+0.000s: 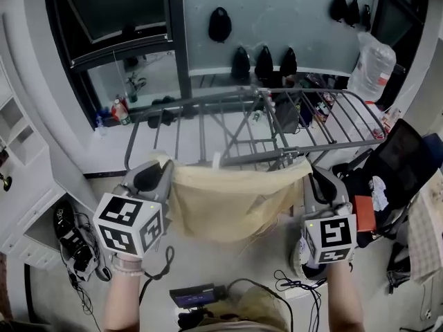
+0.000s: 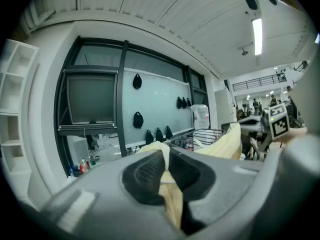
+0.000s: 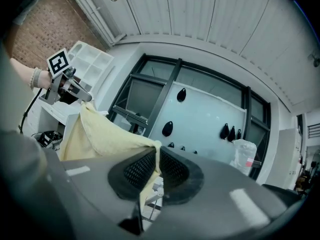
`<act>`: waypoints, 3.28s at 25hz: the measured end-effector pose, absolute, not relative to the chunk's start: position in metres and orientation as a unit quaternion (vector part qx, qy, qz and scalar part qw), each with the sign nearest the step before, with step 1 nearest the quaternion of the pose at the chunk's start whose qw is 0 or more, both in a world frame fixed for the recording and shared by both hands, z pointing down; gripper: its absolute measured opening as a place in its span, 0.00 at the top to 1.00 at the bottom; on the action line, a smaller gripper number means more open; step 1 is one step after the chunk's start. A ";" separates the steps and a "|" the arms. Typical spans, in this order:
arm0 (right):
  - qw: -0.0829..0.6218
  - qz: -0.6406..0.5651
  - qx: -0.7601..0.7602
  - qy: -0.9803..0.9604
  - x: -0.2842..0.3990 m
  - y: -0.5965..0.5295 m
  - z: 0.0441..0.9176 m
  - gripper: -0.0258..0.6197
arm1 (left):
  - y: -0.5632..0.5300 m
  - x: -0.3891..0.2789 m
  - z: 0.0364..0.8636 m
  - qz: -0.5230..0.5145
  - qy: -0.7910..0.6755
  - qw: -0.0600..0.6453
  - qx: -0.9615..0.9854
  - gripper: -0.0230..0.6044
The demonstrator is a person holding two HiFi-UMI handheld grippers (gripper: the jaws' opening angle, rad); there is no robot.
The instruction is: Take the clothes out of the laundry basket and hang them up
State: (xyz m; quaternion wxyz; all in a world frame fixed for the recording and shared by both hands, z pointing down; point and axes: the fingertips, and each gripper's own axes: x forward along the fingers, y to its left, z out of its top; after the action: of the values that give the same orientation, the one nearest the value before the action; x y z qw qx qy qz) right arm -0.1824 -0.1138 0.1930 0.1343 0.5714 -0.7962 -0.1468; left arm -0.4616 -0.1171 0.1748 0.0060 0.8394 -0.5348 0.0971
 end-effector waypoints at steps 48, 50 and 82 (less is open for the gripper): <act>0.317 -0.024 0.426 -0.847 -0.329 -0.738 0.392 0.91 | -0.679 -0.582 0.382 0.237 -0.577 0.121 0.772 0.90; 0.310 0.001 0.414 -0.856 -0.331 -0.738 0.404 0.81 | -0.679 -0.577 0.393 0.240 -0.565 0.135 0.778 0.80; 0.114 -0.042 0.538 -0.834 -0.235 -0.443 0.230 0.96 | -0.421 -0.496 0.236 0.147 -0.507 0.006 0.849 0.97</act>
State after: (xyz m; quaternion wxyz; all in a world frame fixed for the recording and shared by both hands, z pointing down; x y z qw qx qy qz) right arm -0.2347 -0.4433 0.2302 0.1140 0.5380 -0.8341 -0.0424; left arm -0.4956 -0.4206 0.2363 0.0064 0.8492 -0.5072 0.1469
